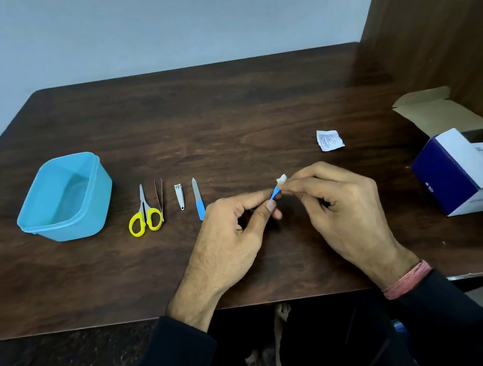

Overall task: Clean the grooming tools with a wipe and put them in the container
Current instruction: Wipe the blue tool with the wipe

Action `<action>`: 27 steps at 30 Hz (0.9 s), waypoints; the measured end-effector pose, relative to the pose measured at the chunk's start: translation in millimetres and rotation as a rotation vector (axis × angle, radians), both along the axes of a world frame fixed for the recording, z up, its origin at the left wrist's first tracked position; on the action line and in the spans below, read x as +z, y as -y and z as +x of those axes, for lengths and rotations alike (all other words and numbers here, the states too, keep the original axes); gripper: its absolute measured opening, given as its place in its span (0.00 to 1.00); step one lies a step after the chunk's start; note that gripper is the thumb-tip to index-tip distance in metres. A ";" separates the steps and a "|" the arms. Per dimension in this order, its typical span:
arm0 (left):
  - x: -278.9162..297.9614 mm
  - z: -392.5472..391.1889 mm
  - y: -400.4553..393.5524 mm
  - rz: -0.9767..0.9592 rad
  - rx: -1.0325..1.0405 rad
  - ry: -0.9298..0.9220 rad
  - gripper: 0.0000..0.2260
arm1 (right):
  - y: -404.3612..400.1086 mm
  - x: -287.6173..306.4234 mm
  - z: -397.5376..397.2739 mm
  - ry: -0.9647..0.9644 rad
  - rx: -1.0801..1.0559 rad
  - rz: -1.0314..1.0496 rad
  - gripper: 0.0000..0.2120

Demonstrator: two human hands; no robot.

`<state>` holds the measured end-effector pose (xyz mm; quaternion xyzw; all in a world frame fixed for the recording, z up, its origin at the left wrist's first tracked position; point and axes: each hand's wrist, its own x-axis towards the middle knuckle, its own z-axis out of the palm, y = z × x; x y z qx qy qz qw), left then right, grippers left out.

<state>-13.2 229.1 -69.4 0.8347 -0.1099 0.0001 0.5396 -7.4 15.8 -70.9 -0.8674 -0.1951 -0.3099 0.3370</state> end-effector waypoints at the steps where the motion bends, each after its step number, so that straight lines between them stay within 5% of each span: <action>1: 0.5 -0.4 0.4 -0.002 -0.001 -0.009 0.10 | -0.2 0.5 -0.4 0.002 0.005 -0.004 0.11; 15: -0.5 1.0 1.0 0.019 -0.005 -0.031 0.09 | 0.2 -1.1 1.3 -0.032 -0.040 -0.016 0.12; 21: -0.6 2.0 1.6 -0.036 0.061 -0.056 0.09 | -1.8 3.3 -1.2 0.026 -0.121 0.193 0.04; 27: 1.3 0.9 -0.6 -0.015 0.010 -0.037 0.09 | -3.8 -4.2 -1.5 0.020 0.000 -0.020 0.10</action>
